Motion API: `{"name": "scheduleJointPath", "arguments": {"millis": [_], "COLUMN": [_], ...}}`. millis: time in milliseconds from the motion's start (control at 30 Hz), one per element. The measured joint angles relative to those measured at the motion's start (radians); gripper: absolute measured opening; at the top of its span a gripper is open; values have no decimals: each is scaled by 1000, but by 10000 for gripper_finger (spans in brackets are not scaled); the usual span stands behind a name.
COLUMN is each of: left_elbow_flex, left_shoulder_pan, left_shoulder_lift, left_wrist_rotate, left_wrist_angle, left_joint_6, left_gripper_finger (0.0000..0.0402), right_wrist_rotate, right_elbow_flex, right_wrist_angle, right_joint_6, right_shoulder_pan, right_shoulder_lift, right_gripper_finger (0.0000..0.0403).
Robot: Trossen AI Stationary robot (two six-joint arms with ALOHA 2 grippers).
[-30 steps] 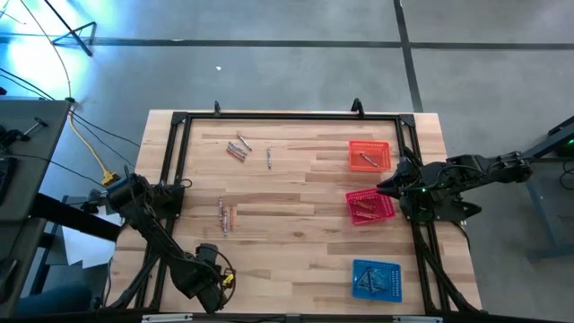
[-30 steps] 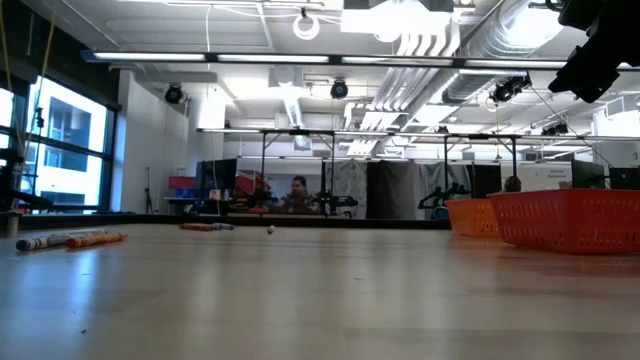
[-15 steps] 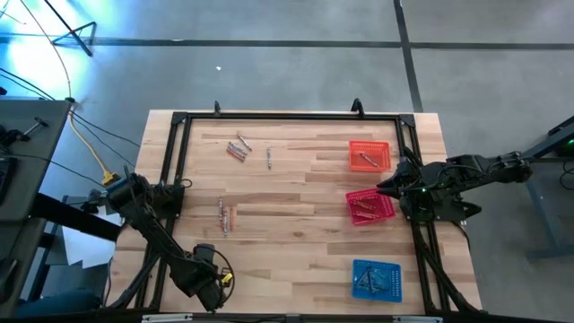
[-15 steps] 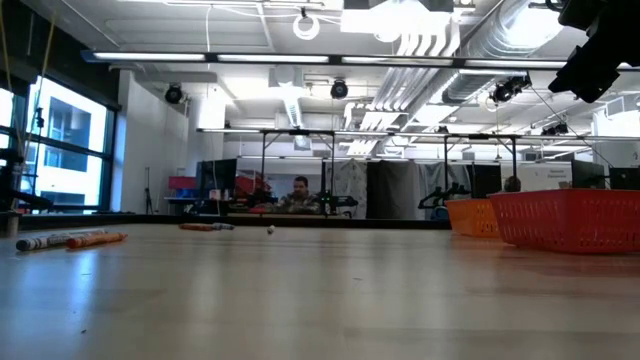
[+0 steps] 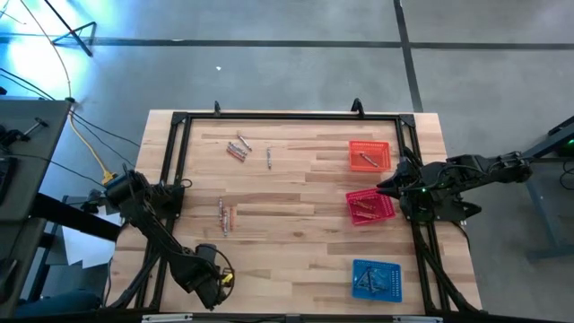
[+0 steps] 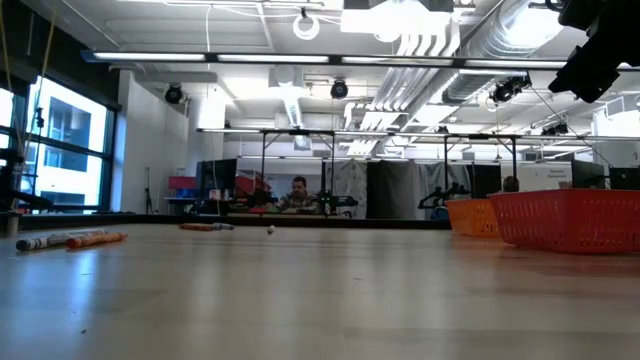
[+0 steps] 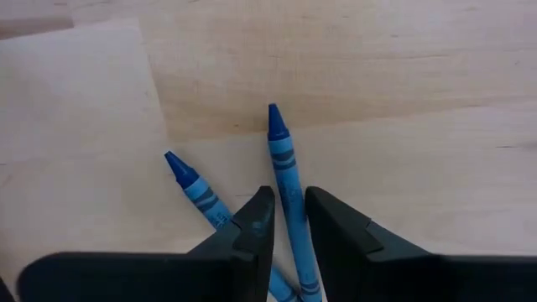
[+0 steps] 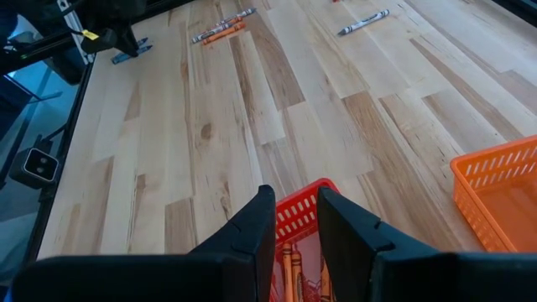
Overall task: Sort crayons
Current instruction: Put the blue crayon into the blue bin
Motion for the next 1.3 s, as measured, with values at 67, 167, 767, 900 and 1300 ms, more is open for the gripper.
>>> {"name": "scheduleJointPath", "arguments": {"millis": [67,167,767,900,1300], "left_elbow_flex": [1,7,155,220,376], "left_shoulder_pan": [0,0,42,95,381], "left_shoulder_lift": [1,2,11,11,53], "left_wrist_rotate": [1,0,-167,-299,-566], "left_wrist_angle": [1,2,-108,-90,665], "left_joint_6": [16,45,207,334,1348], "left_gripper_finger": [47,11,1,0,0], "right_wrist_rotate": [0,0,0,0,0], "right_elbow_flex": [0,0,0,0,0], "right_wrist_angle": [0,0,0,0,0], "right_joint_6": [0,0,0,0,0], "right_shoulder_pan": [0,0,0,0,0], "right_shoulder_lift": [0,0,0,0,0], "right_gripper_finger": [84,84,84,84,84]}}
